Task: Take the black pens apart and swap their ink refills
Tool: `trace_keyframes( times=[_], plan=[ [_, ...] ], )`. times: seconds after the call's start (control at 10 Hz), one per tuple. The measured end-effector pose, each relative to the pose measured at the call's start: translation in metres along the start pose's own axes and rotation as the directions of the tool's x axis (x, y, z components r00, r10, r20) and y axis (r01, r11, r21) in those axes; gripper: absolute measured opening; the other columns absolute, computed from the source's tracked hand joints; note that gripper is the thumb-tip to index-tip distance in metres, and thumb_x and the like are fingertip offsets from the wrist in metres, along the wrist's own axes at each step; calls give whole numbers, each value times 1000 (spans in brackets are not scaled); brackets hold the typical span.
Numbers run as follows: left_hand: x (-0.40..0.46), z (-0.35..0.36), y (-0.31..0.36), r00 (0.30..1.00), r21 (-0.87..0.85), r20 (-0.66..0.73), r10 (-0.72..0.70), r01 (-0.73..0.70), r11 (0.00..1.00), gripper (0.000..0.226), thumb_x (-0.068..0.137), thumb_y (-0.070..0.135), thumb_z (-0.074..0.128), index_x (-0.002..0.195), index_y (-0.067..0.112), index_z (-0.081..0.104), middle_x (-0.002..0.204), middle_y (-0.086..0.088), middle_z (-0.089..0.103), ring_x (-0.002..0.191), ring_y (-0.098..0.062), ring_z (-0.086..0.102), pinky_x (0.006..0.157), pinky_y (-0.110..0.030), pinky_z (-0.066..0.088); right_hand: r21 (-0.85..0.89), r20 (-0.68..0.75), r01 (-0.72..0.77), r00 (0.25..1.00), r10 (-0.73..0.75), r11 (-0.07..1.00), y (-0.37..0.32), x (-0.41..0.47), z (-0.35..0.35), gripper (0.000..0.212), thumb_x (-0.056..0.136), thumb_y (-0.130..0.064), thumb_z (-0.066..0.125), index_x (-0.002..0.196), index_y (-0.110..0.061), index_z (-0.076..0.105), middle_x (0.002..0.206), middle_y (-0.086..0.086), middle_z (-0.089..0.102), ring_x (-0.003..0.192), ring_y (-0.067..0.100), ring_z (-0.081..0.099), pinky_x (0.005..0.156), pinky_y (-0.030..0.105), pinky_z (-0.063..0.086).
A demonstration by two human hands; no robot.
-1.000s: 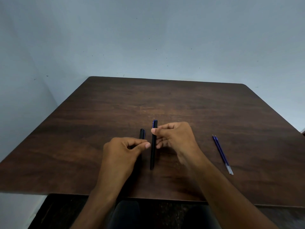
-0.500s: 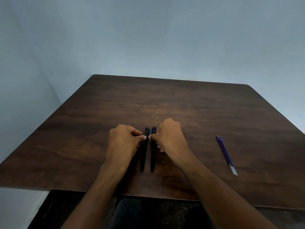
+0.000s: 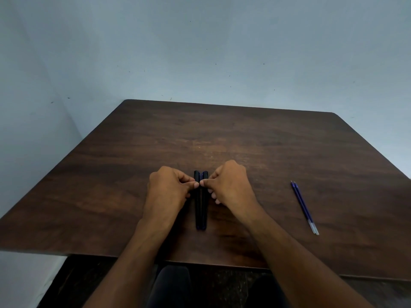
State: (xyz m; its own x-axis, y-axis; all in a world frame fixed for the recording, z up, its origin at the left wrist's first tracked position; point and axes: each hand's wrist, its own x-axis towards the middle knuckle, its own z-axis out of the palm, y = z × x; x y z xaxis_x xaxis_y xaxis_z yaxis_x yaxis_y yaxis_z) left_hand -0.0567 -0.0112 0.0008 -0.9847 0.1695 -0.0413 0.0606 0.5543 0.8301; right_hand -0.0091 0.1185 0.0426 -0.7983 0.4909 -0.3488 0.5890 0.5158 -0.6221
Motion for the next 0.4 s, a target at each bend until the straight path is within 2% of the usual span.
trace_keyframes(
  times=[0.1, 0.2, 0.3, 0.4],
  plan=[
    [-1, 0, 3, 1000, 19, -2, 7, -7, 1000, 22, 72, 28, 83, 56, 33, 69, 52, 3, 69, 54, -13, 70, 58, -33, 62, 14, -42, 41, 998, -41, 999, 2, -8, 0, 35, 89, -36, 73, 107, -6, 75, 104, 15, 75, 100, 29, 72, 88, 43, 60],
    [-5, -4, 3, 996, 17, -28, 81, -80, 997, 19, 76, 29, 80, 60, 33, 71, 50, 8, 68, 47, -4, 66, 48, -22, 56, 88, -182, 136, 976, -118, 987, 8, -15, 3, 25, 90, -33, 72, 93, -9, 79, 83, 10, 76, 78, 24, 74, 73, 41, 64],
    [-11, -7, 5, 952, 124, -81, 294, -283, 951, 3, 80, 33, 75, 77, 33, 76, 57, 22, 66, 58, 9, 62, 57, -8, 47, -56, -321, 254, 911, -258, 966, 19, -18, 5, 27, 94, -37, 64, 86, -15, 78, 71, 1, 71, 67, 16, 68, 67, 37, 62],
    [-9, -8, 13, 873, 223, -87, 480, -452, 864, 11, 85, 36, 69, 91, 31, 75, 79, 21, 69, 72, 8, 60, 68, -10, 45, -172, -393, 361, 828, -399, 917, 26, -10, -2, 18, 96, -33, 61, 96, -19, 72, 87, -2, 68, 79, 14, 64, 73, 35, 57]
  ],
)
